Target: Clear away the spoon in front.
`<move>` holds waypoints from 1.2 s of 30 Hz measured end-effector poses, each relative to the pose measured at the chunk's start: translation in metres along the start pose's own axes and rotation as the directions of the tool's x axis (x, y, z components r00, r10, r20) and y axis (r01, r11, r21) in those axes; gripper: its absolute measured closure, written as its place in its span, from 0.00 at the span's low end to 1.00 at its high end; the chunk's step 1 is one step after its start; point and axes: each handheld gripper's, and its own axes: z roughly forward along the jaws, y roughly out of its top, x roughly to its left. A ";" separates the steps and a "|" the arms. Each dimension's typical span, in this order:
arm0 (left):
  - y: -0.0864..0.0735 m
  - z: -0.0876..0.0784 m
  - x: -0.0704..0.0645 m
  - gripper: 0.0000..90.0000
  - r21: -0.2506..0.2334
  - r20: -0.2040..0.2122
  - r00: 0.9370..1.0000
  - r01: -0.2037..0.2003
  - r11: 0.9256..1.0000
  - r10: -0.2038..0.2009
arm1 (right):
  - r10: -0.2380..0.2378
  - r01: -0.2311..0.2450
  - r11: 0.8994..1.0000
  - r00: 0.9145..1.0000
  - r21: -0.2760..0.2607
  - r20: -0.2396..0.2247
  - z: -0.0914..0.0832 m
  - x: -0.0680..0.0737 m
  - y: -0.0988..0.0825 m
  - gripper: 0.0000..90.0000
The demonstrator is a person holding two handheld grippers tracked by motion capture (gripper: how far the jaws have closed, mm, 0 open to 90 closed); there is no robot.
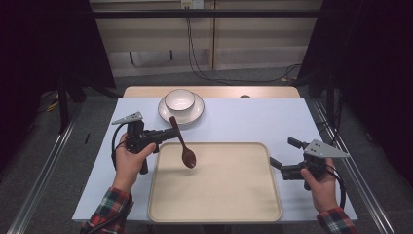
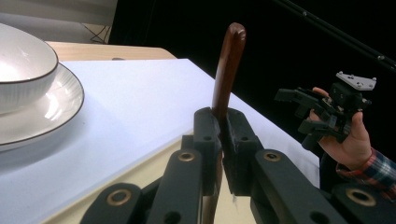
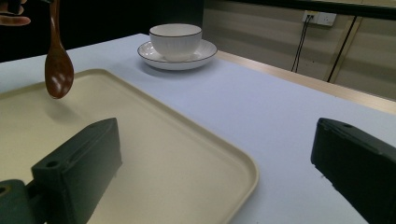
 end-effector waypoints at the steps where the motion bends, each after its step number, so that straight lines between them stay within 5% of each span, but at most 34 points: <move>1: -0.001 0.000 0.000 0.94 0.001 0.005 1.000 0.003 1.000 -0.003 | 0.003 -0.003 1.000 1.000 -0.001 0.001 0.000 0.000 0.000 0.02; 36: -0.024 -0.004 -0.007 0.94 0.068 0.033 0.999 0.011 0.998 -0.014 | 0.001 -0.001 1.000 1.000 0.000 0.000 0.000 0.000 0.000 0.02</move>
